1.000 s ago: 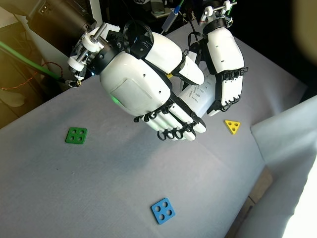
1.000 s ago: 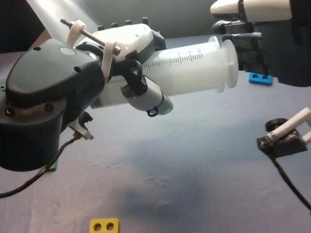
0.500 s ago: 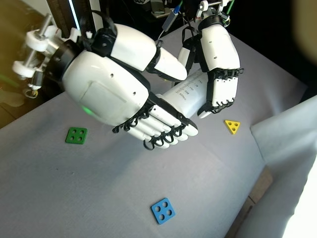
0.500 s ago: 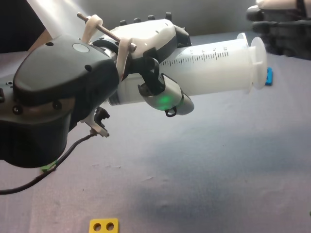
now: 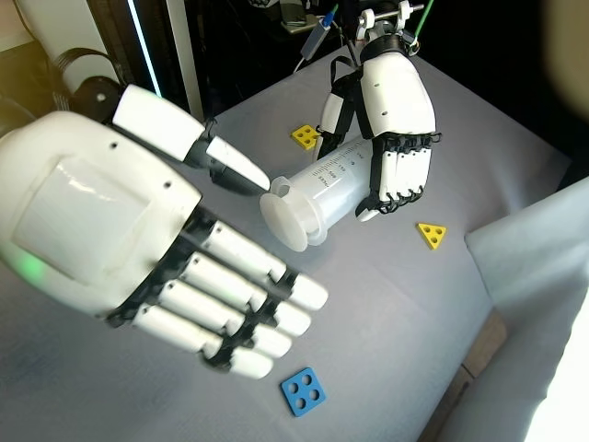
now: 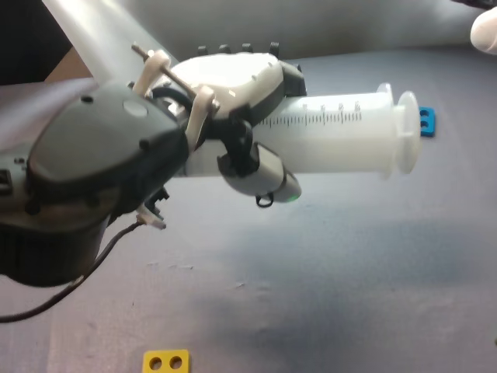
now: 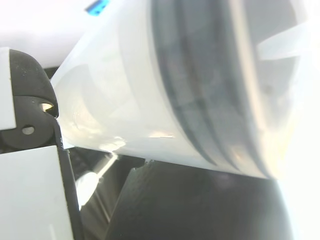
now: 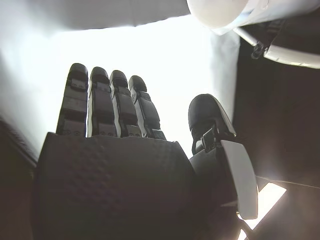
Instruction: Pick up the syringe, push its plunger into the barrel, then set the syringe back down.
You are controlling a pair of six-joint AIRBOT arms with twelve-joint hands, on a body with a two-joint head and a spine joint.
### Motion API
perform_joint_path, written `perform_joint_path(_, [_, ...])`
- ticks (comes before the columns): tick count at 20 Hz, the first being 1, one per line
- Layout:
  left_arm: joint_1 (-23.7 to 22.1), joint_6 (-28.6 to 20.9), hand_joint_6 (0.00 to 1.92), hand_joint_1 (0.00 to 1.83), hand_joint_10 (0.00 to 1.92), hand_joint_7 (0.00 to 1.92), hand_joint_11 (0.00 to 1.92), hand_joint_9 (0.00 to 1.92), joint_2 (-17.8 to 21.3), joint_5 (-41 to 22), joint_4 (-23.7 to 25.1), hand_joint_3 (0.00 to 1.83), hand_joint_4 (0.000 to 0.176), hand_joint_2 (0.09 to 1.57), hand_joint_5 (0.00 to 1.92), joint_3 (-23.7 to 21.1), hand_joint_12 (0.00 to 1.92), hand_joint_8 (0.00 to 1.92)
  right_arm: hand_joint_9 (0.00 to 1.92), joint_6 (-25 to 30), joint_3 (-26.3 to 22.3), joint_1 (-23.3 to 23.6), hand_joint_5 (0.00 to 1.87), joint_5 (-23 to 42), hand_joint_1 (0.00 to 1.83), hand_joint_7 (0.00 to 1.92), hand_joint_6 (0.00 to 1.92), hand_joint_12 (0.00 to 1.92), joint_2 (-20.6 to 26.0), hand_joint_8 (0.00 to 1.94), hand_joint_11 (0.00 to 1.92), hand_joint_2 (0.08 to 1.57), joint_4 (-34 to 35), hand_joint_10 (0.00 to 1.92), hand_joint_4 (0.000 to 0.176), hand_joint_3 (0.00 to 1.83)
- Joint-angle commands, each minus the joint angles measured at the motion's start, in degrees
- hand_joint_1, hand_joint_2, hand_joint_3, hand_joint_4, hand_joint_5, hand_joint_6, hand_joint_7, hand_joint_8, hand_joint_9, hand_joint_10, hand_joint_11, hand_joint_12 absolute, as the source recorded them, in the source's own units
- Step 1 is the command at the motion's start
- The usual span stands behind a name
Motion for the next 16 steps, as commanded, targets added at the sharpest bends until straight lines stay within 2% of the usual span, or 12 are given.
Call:
perform_joint_path(1, [0.14, -1.04, 1.13, 1.19, 1.35, 0.67, 0.51, 0.62, 0.17, -1.38, 4.54, 0.0, 0.0, 1.26, 0.78, 0.04, 1.38, 1.68, 0.03, -2.25, 0.95, 0.83, 0.07, 3.83, 0.0, 0.05, 0.01, 0.02, 0.15, 0.01, 0.03, 1.42, 0.14, 0.01, 0.0, 0.0])
perform_joint_path(4, [3.11, -3.24, 1.14, 1.19, 1.38, 0.64, 0.5, 0.59, 0.13, -1.38, 7.56, 0.0, 0.0, 1.27, 0.77, 0.07, 1.4, 1.71, 0.03, -15.87, 1.28, 1.04, 0.08, 6.75, 0.0, 0.05, 0.01, 0.02, 0.1, 0.01, 0.02, 1.42, 0.13, 0.01, 0.0, 0.0])
perform_joint_path(5, [4.24, -3.84, 1.12, 1.19, 1.37, 0.65, 0.5, 0.59, 0.02, -1.37, 8.5, 0.0, 0.0, 1.27, 0.79, 0.13, 1.4, 1.71, 0.04, -17.95, 1.27, 1.02, 0.09, 8.12, 0.0, 0.06, 0.01, 0.02, 0.11, 0.01, 0.03, 1.42, -0.58, 0.01, 0.0, 0.0])
perform_joint_path(9, [7.91, -8.09, 1.15, 1.19, 1.38, 0.66, 0.5, 0.6, -1.17, -1.38, 13.33, 0.0, 0.0, 1.27, 0.77, 1.08, 1.41, 1.7, 0.04, -17.97, 1.09, 0.96, 0.09, 9.91, 0.0, 0.06, 0.01, 0.02, -0.02, 0.01, 0.03, 1.41, -6.19, 0.01, 0.0, 0.0])
perform_joint_path(10, [8.46, -8.6, 1.19, 1.29, 1.57, 0.62, 0.5, 0.61, -1.37, -1.38, 13.99, 0.0, 0.0, 1.27, 0.72, 1.22, 1.41, 1.68, 0.04, -17.97, 1.01, 0.92, 0.1, 9.91, 0.0, 0.07, 0.01, 0.02, -0.06, 0.01, 0.03, 1.41, -6.2, 0.01, 0.0, 0.0])
perform_joint_path(11, [9.18, -9.35, 1.21, 1.31, 1.63, 0.6, 0.49, 0.6, -1.6, -1.45, 14.82, 0.0, 0.0, 1.28, 0.7, 1.34, 1.42, 1.7, 0.05, -17.97, 0.85, 0.93, 0.1, 9.91, 0.0, 0.07, 0.01, 0.03, -0.06, 0.01, 0.03, 1.41, -6.2, 0.01, 0.0, 0.0])
perform_joint_path(16, [12.1, -13.2, 1.23, 1.31, 1.66, 0.58, 0.47, 0.59, -2.43, -2.67, 18.24, 0.0, 0.0, 1.29, 0.68, 1.32, 1.43, 1.71, 0.03, -17.97, -0.17, 0.96, 0.09, 11.3, 0.0, 0.06, 0.0, 0.03, -0.06, 0.0, 0.02, 1.41, -6.2, 0.0, 0.0, 0.0])
